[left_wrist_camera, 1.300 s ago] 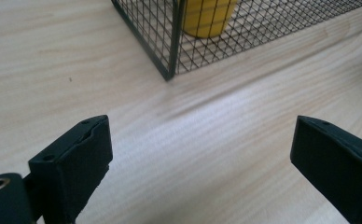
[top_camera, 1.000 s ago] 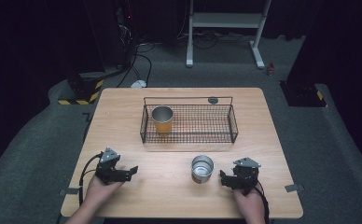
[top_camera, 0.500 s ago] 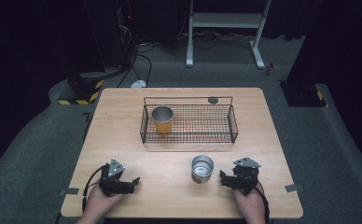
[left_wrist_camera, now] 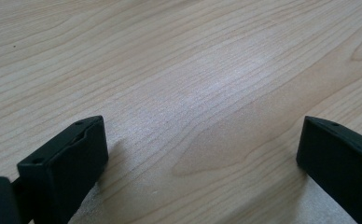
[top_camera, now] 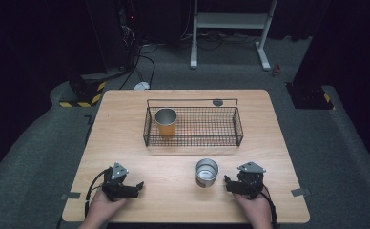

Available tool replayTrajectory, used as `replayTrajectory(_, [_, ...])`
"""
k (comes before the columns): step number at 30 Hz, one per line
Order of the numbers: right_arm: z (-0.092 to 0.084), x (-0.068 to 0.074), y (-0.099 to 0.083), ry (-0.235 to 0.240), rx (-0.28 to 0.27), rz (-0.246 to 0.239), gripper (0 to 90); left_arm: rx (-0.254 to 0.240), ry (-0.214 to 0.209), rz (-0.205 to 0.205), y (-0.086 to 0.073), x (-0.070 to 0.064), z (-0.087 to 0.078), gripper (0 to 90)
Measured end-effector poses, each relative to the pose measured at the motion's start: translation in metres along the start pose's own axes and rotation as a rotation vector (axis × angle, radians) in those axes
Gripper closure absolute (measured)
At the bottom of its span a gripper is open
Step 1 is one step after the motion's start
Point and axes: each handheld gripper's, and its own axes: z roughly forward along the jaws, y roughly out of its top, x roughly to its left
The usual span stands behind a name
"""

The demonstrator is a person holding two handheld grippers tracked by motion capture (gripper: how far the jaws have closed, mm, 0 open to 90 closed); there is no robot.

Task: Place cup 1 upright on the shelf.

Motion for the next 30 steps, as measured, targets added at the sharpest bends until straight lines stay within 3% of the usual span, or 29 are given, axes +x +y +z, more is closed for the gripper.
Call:
replayTrajectory(6, [-0.008, 0.002, 0.0, 0.01, -0.026, 0.004, 12.2, 0.0, -0.007, 0.0, 0.0, 0.0, 0.0, 2.0])
replayTrajectory(13, [-0.015, 0.006, 0.002, 0.064, -0.036, 0.003, 12.3, 0.002, 0.03, -0.026, 0.0, -0.001, 0.0, 1.3])
replayTrajectory(30, [-0.038, 0.018, 0.001, 0.109, -0.105, -0.011, 13.6, 0.003, 0.005, -0.006, 0.003, 0.001, 0.003, 0.2])
